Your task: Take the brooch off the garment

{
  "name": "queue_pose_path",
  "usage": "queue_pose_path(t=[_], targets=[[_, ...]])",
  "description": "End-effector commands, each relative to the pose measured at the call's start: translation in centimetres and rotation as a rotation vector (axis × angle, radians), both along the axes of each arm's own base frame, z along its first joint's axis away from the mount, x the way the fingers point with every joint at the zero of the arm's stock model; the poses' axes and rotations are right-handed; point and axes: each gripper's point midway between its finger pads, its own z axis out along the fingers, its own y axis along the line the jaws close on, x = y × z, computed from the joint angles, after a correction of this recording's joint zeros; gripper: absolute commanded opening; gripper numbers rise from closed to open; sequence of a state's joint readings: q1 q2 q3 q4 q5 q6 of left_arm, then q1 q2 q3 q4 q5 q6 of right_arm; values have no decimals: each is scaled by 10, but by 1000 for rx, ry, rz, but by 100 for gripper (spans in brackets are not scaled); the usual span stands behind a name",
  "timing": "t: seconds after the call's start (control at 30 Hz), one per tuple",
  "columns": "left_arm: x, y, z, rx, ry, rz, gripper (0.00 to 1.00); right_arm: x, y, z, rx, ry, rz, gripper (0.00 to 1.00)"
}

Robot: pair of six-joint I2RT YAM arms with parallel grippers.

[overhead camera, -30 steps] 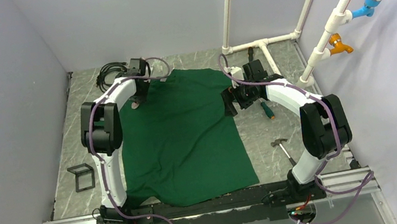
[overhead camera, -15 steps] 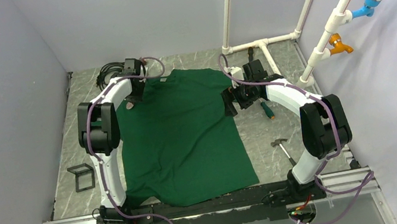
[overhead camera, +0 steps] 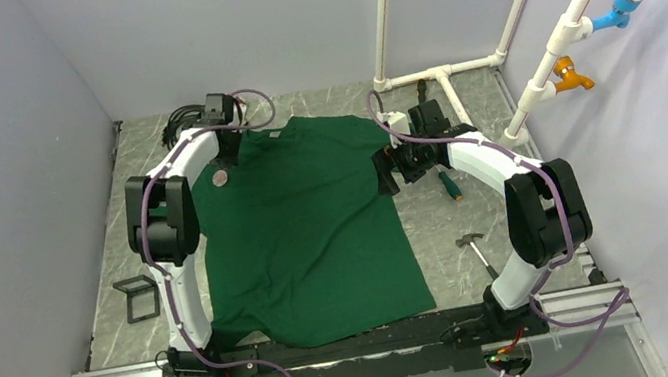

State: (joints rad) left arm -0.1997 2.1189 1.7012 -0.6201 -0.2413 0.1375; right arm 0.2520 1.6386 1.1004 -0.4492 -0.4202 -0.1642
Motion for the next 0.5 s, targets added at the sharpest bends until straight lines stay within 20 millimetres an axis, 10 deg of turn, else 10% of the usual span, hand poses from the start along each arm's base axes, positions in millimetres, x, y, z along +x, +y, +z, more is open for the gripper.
queue_pose_path(t=[0.0,0.13,0.47], targets=[[1,-5,29,12,-70,-27,8,12,2,13,3,-46,12,100],[-6,-10,23,121,-90,-58,58,12,3,13,7,-43,14,100],[-2,-2,1,206,-28,-17,52,12,3,13,7,-41,12,100]])
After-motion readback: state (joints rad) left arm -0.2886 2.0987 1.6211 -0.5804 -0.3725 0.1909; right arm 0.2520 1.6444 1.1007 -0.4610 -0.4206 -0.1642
